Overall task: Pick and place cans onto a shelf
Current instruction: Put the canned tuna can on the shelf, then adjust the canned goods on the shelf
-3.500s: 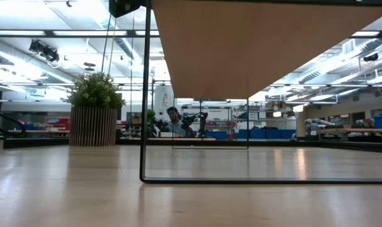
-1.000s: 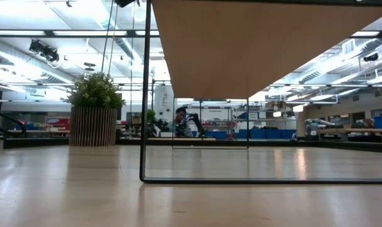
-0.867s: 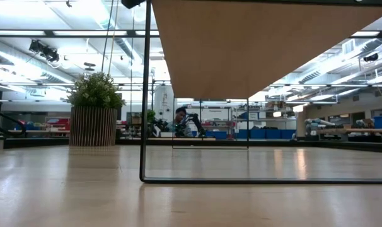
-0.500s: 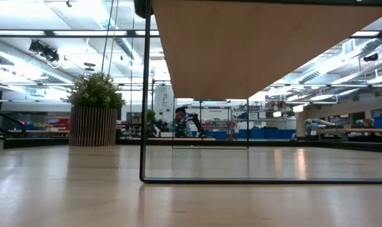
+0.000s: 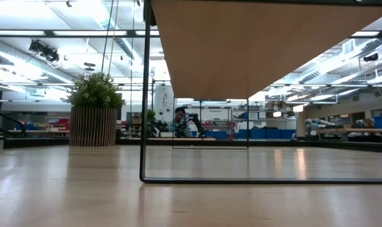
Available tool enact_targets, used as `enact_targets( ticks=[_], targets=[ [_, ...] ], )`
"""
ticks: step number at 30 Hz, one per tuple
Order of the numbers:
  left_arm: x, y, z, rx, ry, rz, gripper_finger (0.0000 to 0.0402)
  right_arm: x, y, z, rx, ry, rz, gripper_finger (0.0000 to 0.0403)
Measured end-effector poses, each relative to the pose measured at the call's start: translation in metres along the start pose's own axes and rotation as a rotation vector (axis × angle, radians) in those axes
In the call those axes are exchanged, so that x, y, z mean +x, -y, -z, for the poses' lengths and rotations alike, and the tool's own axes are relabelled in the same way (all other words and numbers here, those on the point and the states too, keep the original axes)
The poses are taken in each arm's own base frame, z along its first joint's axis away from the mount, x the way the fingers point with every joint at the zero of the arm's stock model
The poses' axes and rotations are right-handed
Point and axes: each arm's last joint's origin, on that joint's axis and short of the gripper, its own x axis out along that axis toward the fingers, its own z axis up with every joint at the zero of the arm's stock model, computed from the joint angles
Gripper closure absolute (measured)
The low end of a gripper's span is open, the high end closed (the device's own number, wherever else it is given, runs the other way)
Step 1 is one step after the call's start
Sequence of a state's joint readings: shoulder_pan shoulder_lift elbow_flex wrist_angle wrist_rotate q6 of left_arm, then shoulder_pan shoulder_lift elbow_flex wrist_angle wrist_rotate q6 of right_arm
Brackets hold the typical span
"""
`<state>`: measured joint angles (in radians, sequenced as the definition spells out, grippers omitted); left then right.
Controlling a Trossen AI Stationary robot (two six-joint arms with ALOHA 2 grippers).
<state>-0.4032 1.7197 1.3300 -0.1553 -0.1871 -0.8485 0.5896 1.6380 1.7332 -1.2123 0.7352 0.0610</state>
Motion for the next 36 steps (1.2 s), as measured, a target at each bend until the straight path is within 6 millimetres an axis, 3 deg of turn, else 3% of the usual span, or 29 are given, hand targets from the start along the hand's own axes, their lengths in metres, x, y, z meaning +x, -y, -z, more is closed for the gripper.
enact_targets(
  ticks=[11,26,32,36],
  targets=[
    [0.006,-0.018,-0.001,0.052,0.036,-0.178,0.0109,-0.017,0.016,0.013,0.074,-0.011,-0.02,0.0037],
    [0.006,-0.026,-0.008,0.162,0.069,-0.257,0.0109,-0.018,0.018,0.022,0.121,-0.08,-0.019,0.0037],
    [-0.008,-0.018,-0.008,0.198,0.019,-0.195,0.0109,-0.02,0.018,0.026,0.178,-0.122,-0.067,0.0037],
    [-0.026,-0.025,-0.005,0.209,-0.061,-0.292,0.0109,-0.02,0.018,0.027,0.194,-0.129,-0.078,0.0037]
  ],
)
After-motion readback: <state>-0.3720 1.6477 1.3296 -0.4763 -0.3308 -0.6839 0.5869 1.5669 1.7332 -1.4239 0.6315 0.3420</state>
